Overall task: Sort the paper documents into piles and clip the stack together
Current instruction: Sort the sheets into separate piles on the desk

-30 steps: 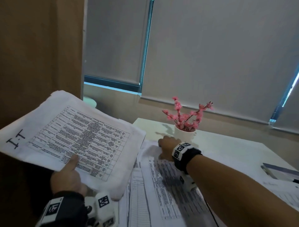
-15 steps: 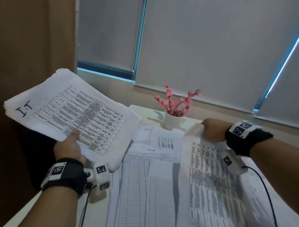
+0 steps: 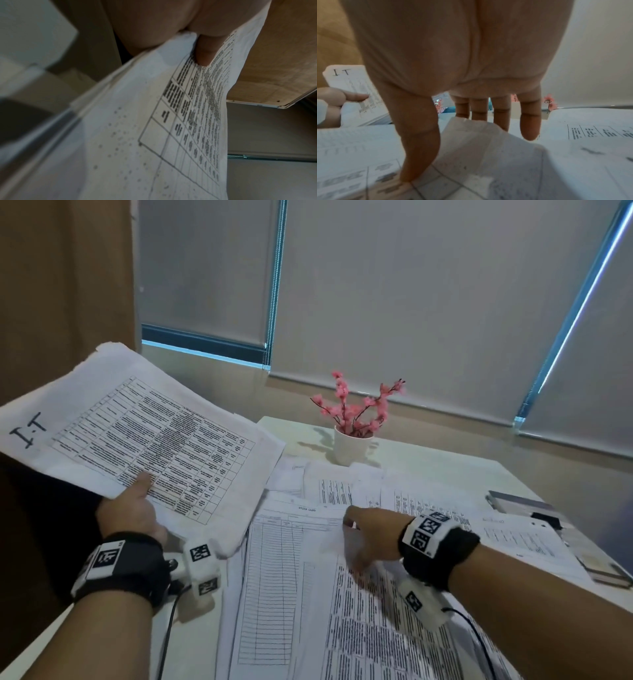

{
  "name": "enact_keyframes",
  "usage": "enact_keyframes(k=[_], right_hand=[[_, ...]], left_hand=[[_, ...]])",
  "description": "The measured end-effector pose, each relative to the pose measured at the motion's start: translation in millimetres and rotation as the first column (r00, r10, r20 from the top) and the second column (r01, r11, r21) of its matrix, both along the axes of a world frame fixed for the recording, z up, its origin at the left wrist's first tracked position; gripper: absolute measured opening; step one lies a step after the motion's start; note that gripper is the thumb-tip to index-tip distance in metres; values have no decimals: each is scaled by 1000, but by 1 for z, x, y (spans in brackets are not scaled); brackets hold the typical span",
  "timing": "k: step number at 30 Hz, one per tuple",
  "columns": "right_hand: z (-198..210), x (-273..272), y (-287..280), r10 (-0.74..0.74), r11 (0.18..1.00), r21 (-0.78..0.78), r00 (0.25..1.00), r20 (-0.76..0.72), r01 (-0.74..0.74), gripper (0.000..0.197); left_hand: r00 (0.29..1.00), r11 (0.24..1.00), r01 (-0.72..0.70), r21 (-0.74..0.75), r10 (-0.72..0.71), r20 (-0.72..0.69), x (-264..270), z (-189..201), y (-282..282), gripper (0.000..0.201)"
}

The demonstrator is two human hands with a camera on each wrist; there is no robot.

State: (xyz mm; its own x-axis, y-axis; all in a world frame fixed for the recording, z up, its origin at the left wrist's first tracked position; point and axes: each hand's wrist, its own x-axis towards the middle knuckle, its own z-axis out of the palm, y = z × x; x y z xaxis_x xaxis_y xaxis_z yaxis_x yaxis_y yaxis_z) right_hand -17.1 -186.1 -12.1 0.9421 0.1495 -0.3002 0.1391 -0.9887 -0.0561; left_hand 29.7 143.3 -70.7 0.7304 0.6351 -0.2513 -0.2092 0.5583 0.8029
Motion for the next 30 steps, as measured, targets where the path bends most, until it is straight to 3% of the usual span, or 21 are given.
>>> enact_keyframes(k=[2, 6, 8, 13, 17, 20, 23, 26, 30], right_hand=[[1, 4, -3, 26, 999, -33, 1000, -1, -26, 57], [5, 9, -2, 72, 997, -19, 997, -38, -73, 21], [11, 19, 3, 100, 994, -46, 995, 6, -100, 17], [23, 54, 15, 59, 996, -77, 981, 185, -46, 17], [6, 67, 29, 56, 997, -68, 990, 126, -48, 27], [-5, 71, 35, 80, 989, -134, 991, 107, -66, 39], [-6, 71, 35, 103, 984, -157, 984, 148, -79, 41], [-4, 67, 31, 101, 991, -109, 979, 179, -83, 50], [13, 53, 24, 140, 982, -147, 983, 120, -122, 46]], left_hand=[[1000, 1000, -2, -14, 2, 14, 1, 0, 0, 51], [1000, 1000, 3, 8, -3, -6, 1, 0, -1, 48], [1000, 1000, -8, 2, 8, 10, 1, -1, 0, 49], [1000, 1000, -2, -8, 2, 24, -1, 0, -2, 38], [999, 1000, -9, -29, 10, 41, 2, -3, -1, 45], [999, 999, 14, -33, -12, 44, 1, -1, -1, 38], [999, 1000, 0, 7, 0, 33, -1, 0, -2, 29], [1000, 1000, 14, 5, -15, 9, 2, -3, 0, 34], [1000, 1000, 16, 19, -16, 2, -1, 0, 0, 31]])
